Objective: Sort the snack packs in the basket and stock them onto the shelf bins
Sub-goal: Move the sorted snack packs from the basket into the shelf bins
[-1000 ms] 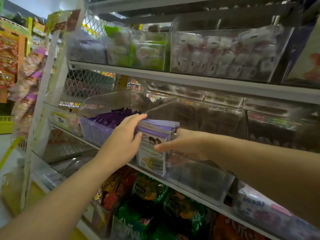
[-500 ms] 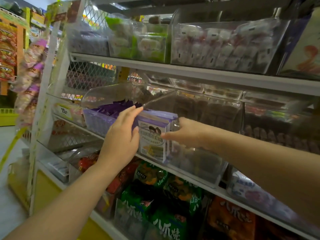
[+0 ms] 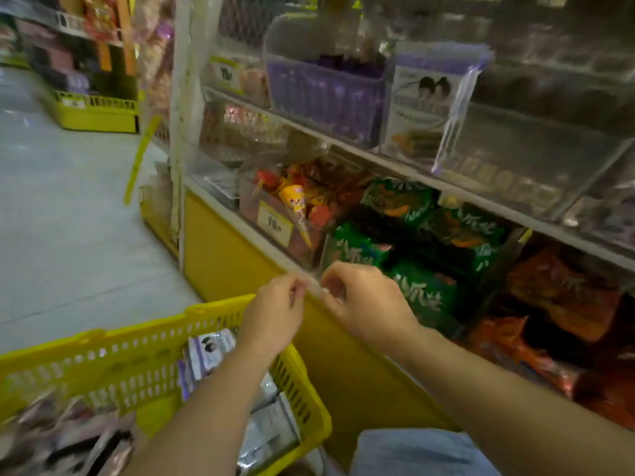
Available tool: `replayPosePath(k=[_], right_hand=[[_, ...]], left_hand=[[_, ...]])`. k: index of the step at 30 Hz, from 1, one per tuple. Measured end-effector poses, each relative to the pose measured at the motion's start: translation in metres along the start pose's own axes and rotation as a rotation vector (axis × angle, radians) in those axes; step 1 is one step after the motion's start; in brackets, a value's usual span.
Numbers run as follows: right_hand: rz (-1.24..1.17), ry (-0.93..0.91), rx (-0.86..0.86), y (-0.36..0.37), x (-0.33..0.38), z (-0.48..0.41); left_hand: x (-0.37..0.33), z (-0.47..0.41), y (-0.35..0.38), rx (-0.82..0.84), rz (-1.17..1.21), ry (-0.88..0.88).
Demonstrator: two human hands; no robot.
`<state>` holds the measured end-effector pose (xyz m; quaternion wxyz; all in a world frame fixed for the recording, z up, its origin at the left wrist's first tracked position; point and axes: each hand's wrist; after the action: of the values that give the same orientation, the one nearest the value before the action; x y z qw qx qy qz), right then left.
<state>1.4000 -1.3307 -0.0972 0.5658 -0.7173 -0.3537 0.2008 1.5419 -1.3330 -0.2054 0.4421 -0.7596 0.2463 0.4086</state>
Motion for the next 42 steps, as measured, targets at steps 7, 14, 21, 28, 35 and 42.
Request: replayPosePath(k=[7,14,21,28,35,42], right_hand=[[-0.238,0.162,0.307,0.132,-0.001,0.019],[-0.331,0.153,0.698,0.213,-0.012,0.022],[-0.151,-0.024,0.895,0.246,-0.008,0.025],[0.063,-0.256,0.924,0.222,0.003,0.009],[0.057,-0.284,0.662,0.175,-0.013,-0.009],[-0.136,-0.445,0.109,0.184,-0.005,-0.015]], left_hand=[[0.112,0.053,0.000,0.110,-0.148,-0.353],[0.182,0.066,-0.003,0.281,-0.260,-0.553],[0.192,0.073,0.020,0.188,-0.201,-0.663],[0.185,0.083,0.014,0.087,-0.078,-0.715],[0.164,0.074,-0.009,0.438,0.299,-0.843],[0.161,0.066,-0.025,0.552,0.881,-0.942]])
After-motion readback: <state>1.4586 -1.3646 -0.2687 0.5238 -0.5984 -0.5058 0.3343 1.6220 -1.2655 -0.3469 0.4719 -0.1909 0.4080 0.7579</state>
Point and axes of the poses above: each hand's wrist, its own z-axis away from the middle knuckle, its own y-axis out of the palm, x = y × z, and after that the axes turned 8 degrees about -y, right-handed
